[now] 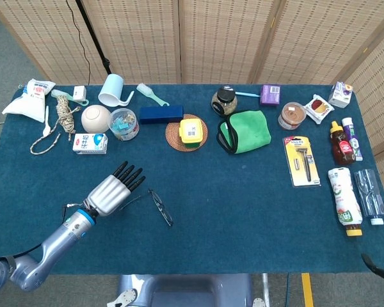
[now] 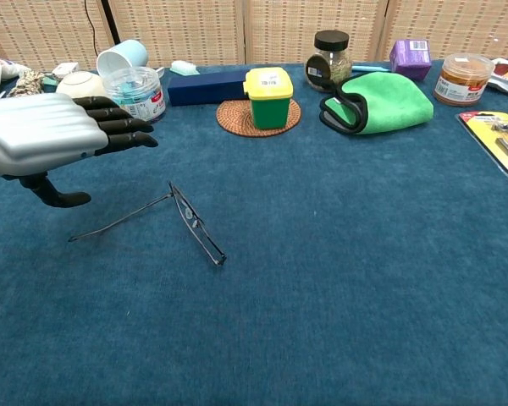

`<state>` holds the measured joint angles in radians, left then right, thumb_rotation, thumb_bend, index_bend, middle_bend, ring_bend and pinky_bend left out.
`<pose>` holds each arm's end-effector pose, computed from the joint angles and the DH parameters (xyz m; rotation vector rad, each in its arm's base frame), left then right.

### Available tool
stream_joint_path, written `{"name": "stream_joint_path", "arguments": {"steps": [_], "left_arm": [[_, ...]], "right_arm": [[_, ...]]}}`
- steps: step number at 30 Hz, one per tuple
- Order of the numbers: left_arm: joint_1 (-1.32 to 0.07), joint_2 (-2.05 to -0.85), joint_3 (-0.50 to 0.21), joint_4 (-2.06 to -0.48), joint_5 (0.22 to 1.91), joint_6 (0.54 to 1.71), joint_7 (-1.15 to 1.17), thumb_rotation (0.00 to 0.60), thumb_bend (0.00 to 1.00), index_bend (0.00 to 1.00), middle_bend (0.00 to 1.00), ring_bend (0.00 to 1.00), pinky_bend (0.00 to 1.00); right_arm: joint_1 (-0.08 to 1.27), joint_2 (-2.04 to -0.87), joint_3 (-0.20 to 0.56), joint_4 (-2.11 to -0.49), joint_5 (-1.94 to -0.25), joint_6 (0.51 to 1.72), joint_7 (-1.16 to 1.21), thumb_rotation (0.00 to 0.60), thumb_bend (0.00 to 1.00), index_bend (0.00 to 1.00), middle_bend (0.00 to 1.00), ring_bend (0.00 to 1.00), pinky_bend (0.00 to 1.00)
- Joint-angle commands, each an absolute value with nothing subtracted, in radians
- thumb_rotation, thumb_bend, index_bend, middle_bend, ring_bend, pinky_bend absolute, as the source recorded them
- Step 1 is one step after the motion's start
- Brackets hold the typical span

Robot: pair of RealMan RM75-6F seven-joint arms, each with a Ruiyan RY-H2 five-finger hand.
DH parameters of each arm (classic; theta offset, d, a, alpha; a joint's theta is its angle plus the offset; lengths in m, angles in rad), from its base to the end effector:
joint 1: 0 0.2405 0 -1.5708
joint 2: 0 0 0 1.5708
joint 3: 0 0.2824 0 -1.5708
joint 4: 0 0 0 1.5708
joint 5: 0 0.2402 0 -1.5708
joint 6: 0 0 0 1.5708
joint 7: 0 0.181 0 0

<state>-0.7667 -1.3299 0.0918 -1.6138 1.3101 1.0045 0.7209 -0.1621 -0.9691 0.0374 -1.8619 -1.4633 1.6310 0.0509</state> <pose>-0.1947 0.3485 -0.0269 -2.1924 -0.2641 -0.5374 -0.3436 -0.1342 0.1936 1.0861 -1.0523 0.8841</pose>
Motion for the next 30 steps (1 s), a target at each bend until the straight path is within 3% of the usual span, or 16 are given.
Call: {"name": "stream_joint_path", "arguments": {"steps": [1,17,30], "left_arm": [[-0.756,-1.33,0.102,-1.587,1.311,0.99,0.711,0.543,0.31,0.0,0.0,0.0,0.0],[-0.738,-1.427,0.099,-1.435,1.308,0.934,0.691,0.544,0.31,0.0,0.0,0.0,0.0],[-0.727,-1.455,0.093,-1.451,1.36,0.948,0.683,0.546,0.31,0.0,0.0,0.0,0.0]], "right_arm": [[-0.16,-0.971,0.037,-1.864,-1.464,1.629,0.047,0.6,0.22,0.08,0.0,0.0,0.0],[-0.156,-0.972,0.038,-1.875,-1.455,1.622,0.028,0.6,0.22,0.08,0.0,0.0,0.0],[-0.155,-0.971,0.039,-1.873,-1.448,1.62,0.03,0.6,0.22,0.08,0.0,0.0,0.0]]}}
